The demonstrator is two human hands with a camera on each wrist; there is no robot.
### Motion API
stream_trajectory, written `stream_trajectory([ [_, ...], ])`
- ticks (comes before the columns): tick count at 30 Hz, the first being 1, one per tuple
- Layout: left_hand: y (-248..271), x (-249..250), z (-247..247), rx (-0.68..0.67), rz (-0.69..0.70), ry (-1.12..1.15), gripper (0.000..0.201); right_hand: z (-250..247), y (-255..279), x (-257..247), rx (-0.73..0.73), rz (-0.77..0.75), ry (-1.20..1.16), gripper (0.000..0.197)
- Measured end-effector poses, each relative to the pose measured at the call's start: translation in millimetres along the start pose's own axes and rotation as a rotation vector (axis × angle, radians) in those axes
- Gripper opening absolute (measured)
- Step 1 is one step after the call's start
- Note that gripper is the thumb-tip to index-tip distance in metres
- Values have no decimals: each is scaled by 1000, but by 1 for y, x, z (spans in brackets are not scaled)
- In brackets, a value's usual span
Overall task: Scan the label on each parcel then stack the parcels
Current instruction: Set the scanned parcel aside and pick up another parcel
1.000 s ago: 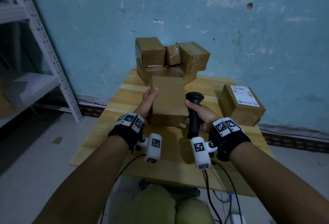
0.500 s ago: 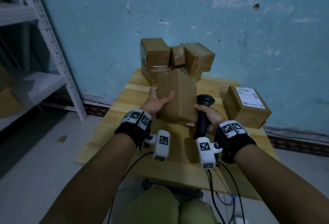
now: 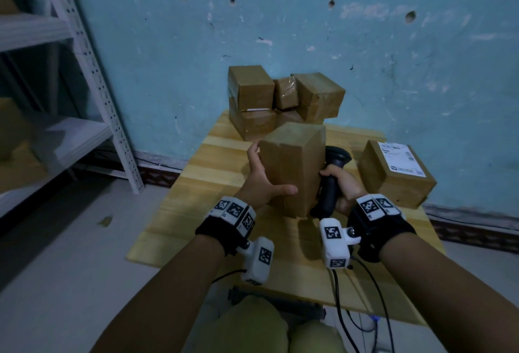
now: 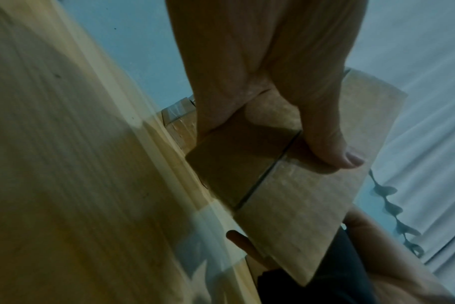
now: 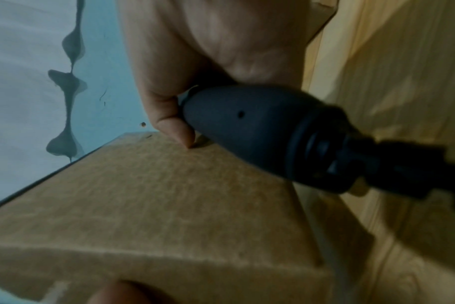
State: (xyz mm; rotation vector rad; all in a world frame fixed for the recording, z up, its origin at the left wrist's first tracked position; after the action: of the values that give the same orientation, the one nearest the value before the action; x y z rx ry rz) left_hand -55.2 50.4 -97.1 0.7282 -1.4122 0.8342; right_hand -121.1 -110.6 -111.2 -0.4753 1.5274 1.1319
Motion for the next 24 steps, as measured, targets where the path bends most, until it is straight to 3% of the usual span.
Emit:
stream_trajectory([
  [4, -2, 7, 2, -36, 49, -13, 121, -1, 4, -1, 12, -8, -6, 34],
  [7, 0, 16, 0, -20, 123, 25, 115, -2, 5, -5, 4, -18, -4, 24],
  [9, -4, 21, -4, 54, 120, 38, 99, -4, 2, -5, -20, -4, -28, 16],
  [12, -16, 17, -9, 127, 32, -16, 74, 1, 0, -3, -80, 10, -76, 12],
  [14, -19, 11, -10, 117, -50, -45, 82, 5, 1, -3, -103, 3, -69, 5],
  [17, -19, 1, -17, 108, -149, 124, 95, 5, -1, -4, -120, -32, -87, 10],
  [21, -17, -3, -18, 76, -204, 362, 85, 2, 0, -8, -147, -92, -59, 11],
  [24, -13, -7, -11, 59, -208, 422, 62, 5, 4, -10, -158, -128, 9, 8],
])
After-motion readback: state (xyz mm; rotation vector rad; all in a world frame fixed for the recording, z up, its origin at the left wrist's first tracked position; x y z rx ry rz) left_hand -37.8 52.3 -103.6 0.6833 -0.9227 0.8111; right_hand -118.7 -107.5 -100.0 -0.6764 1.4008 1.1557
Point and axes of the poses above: each hand's wrist, its own y-axis away from the middle knuckle, its own z-axis out of the palm, x = y × z, the point moved 7 cm from there along -y, towards the middle knuckle, and after that the axes turned 4 degrees about y, right-handed, at the moved point
